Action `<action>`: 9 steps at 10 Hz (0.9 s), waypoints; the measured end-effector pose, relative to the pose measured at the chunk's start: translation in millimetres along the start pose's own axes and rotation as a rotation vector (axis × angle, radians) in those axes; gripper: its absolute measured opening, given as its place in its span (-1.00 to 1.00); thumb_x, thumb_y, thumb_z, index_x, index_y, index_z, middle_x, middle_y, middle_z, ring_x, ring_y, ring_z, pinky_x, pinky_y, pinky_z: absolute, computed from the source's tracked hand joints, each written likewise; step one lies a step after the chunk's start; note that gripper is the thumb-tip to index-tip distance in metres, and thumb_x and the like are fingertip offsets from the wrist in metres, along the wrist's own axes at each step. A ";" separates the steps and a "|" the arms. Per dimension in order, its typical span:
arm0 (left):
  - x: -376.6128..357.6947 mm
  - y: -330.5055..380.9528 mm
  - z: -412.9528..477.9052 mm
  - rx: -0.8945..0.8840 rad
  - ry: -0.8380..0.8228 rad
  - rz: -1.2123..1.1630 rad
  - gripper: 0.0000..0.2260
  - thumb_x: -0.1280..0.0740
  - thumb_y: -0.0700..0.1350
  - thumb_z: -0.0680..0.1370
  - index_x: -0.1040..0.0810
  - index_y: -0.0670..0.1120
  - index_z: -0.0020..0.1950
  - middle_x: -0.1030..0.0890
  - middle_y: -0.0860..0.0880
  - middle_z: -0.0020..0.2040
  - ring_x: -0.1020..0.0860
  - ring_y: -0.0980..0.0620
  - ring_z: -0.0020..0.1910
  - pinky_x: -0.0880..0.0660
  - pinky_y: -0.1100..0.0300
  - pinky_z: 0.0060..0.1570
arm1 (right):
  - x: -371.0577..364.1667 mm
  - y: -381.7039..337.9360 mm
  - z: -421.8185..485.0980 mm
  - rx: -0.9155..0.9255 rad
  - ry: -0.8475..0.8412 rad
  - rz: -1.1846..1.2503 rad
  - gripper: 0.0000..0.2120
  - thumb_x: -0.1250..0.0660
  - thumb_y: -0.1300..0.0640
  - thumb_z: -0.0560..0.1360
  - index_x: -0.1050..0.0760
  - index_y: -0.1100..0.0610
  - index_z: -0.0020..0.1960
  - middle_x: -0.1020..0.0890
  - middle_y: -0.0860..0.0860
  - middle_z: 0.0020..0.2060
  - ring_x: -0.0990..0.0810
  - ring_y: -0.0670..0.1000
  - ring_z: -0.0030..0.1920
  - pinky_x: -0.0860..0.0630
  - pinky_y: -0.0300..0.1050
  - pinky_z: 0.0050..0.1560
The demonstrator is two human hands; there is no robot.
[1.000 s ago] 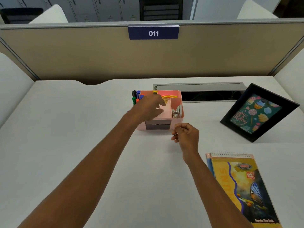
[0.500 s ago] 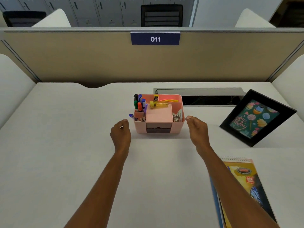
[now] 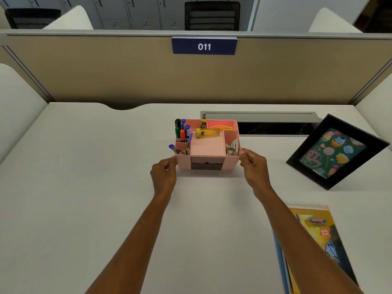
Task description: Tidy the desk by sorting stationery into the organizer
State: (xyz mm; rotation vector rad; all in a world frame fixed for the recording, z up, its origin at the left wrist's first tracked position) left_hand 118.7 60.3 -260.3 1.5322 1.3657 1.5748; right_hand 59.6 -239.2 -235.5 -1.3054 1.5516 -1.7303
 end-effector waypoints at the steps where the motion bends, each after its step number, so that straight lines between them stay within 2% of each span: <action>1: 0.4 1.5 -0.9 -0.024 -0.002 0.048 -0.75 -0.28 -0.05 0.58 -0.63 -0.16 0.11 -0.64 -0.13 0.11 -0.55 0.00 -0.15 -0.47 0.25 -0.13 | -0.7 0.6 0.4 -0.007 0.000 0.006 -0.68 -0.19 0.04 0.62 -0.48 0.07 0.33 -0.60 0.04 0.21 -0.55 0.06 0.16 -0.51 -0.33 -0.13; 2: 0.4 2.8 -1.8 -0.041 0.001 0.054 -0.75 -0.28 -0.05 0.57 -0.62 -0.16 0.13 -0.63 -0.13 0.14 -0.59 -0.04 -0.09 -0.49 0.24 -0.09 | -1.0 0.7 1.5 -0.012 -0.008 0.014 -0.67 -0.19 0.03 0.61 -0.48 0.07 0.33 -0.60 0.05 0.21 -0.55 0.08 0.16 -0.51 -0.27 -0.09; 3: -0.6 2.7 -4.6 -0.047 -0.011 0.036 -0.74 -0.28 -0.05 0.57 -0.60 -0.14 0.18 -0.61 -0.11 0.18 -0.61 -0.13 0.03 -0.52 0.08 0.09 | -0.9 0.4 2.4 -0.009 -0.016 0.000 -0.66 -0.19 0.02 0.61 -0.48 0.08 0.33 -0.60 0.04 0.21 -0.55 0.06 0.15 -0.51 -0.30 -0.12; 4: -1.1 3.0 -5.3 -0.053 -0.019 0.030 -0.73 -0.29 -0.05 0.57 -0.59 -0.14 0.20 -0.61 -0.12 0.18 -0.60 -0.13 0.06 -0.51 0.03 0.14 | -0.8 0.3 3.9 0.006 -0.036 -0.015 -0.67 -0.18 0.02 0.61 -0.49 0.08 0.32 -0.60 0.04 0.20 -0.55 0.04 0.13 -0.49 -0.36 -0.15; 5: 5.5 6.4 -8.4 -0.070 -0.005 -0.013 -0.72 -0.30 -0.08 0.56 -0.56 -0.15 0.23 -0.60 -0.12 0.19 -0.56 -0.10 0.14 -0.46 0.12 0.14 | 1.0 -5.7 2.8 0.045 -0.044 -0.090 -0.66 -0.15 0.00 0.62 -0.49 0.11 0.30 -0.59 0.06 0.22 -0.55 0.05 0.18 -0.48 -0.37 -0.11; 6: 36.1 27.2 -9.8 -0.185 0.169 -0.098 -0.74 -0.29 -0.12 0.58 -0.53 -0.15 0.25 -0.58 -0.13 0.20 -0.54 -0.06 0.17 -0.51 0.09 0.15 | 12.3 -24.2 -3.8 0.176 0.075 -0.278 -0.57 -0.14 -0.08 0.61 -0.42 0.13 0.37 -0.49 0.08 0.35 -0.44 0.09 0.36 -0.41 -0.13 0.25; 7: 61.6 75.2 -16.8 -0.445 0.346 0.036 -0.65 -0.22 -0.01 0.59 -0.45 -0.12 0.33 -0.51 -0.12 0.31 -0.46 -0.07 0.29 -0.41 0.02 0.28 | 4.7 -62.0 -17.0 0.423 0.099 -0.538 -0.37 0.02 -0.23 0.58 -0.24 0.13 0.50 -0.27 0.05 0.49 -0.16 0.03 0.52 -0.12 -0.02 0.49; 8: 44.4 137.9 -38.5 -0.813 0.329 0.287 -0.55 -0.10 0.03 0.62 -0.27 -0.14 0.47 -0.33 -0.11 0.46 -0.26 -0.03 0.45 -0.17 0.12 0.41 | -17.2 -91.9 -23.7 0.634 0.066 -0.771 -0.37 0.11 -0.20 0.61 -0.10 0.17 0.54 -0.15 0.07 0.54 -0.01 0.01 0.55 0.05 -0.04 0.54; 9: 3.5 163.5 -60.6 -1.008 0.206 0.544 -0.52 -0.02 0.03 0.64 -0.14 -0.16 0.52 -0.16 -0.12 0.53 -0.08 -0.03 0.52 -0.06 0.01 0.48 | -40.9 -96.6 -29.3 0.705 -0.018 -0.904 -0.37 0.14 -0.17 0.63 -0.04 0.21 0.54 -0.09 0.11 0.55 0.05 0.03 0.56 0.10 -0.03 0.54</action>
Point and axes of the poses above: each hand's wrist, its own z-axis towards the middle knuckle, its own x-axis out of the back of the hand, y = z × x, the point moved 10 cm from there along z, towards the middle knuckle
